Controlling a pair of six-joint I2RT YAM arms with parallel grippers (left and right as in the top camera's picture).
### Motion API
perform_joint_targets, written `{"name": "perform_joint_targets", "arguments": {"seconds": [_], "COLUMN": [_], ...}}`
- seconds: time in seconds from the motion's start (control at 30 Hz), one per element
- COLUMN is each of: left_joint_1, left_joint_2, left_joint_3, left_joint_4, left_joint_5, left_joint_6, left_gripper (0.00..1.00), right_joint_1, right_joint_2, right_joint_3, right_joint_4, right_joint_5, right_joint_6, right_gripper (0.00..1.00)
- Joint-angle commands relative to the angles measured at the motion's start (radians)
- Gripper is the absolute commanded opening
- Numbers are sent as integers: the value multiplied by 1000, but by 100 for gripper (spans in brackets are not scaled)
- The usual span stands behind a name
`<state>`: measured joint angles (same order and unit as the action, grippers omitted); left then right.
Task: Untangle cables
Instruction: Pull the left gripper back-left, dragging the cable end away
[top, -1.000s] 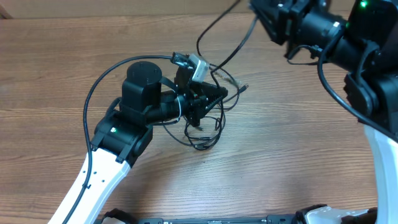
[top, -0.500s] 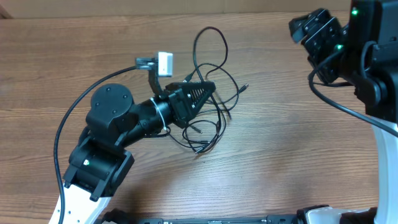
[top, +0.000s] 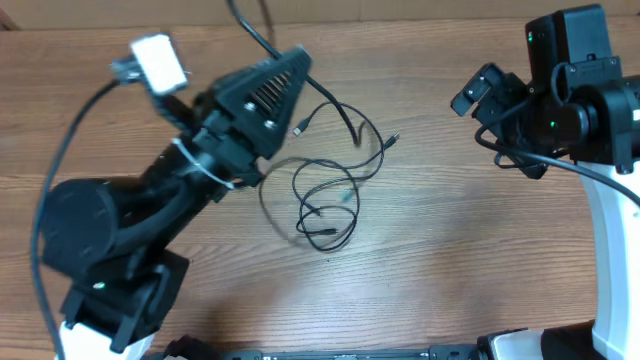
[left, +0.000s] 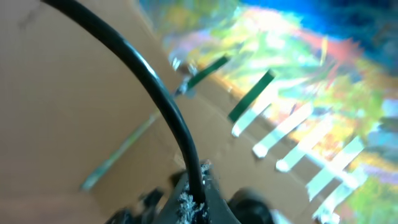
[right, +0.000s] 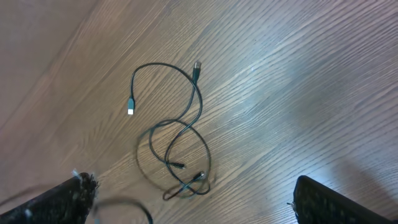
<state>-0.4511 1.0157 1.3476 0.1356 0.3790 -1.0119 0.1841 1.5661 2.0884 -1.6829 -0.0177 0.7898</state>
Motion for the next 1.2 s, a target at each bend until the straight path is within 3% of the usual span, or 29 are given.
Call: {"name": "perform_joint_targets", "arguments": {"seconds": [0.0, 0.23, 0.6, 0.83, 1.03, 1.07, 1.17], "left_joint_1": [0, 0, 23, 132, 330, 417, 545], "left_joint_2": [41, 137, 382, 546, 653, 676, 693], "left_joint_3": [100, 131, 131, 148, 148, 148, 148], "left_joint_4": [8, 13, 301, 397, 392, 389, 307], "left_joint_5": [-102, -223, -404, -463, -428, -394, -333], "left_joint_6": [26, 25, 26, 37, 209, 292, 379], "left_gripper": [4, 4, 4, 4, 4, 4, 4], "right_joint_1": [0, 0, 0, 0, 0, 0, 0], "right_joint_2": [0, 0, 0, 0, 0, 0, 0], "right_joint_3": [6, 6, 6, 6, 6, 6, 6], "right_joint_4": [5, 5, 5, 5, 5, 5, 5], "right_joint_5": [17, 17, 17, 17, 17, 17, 17], "right_joint_6": [-10, -10, -10, -10, -10, -10, -10], "right_gripper": [100, 100, 100, 100, 100, 100, 100]}}
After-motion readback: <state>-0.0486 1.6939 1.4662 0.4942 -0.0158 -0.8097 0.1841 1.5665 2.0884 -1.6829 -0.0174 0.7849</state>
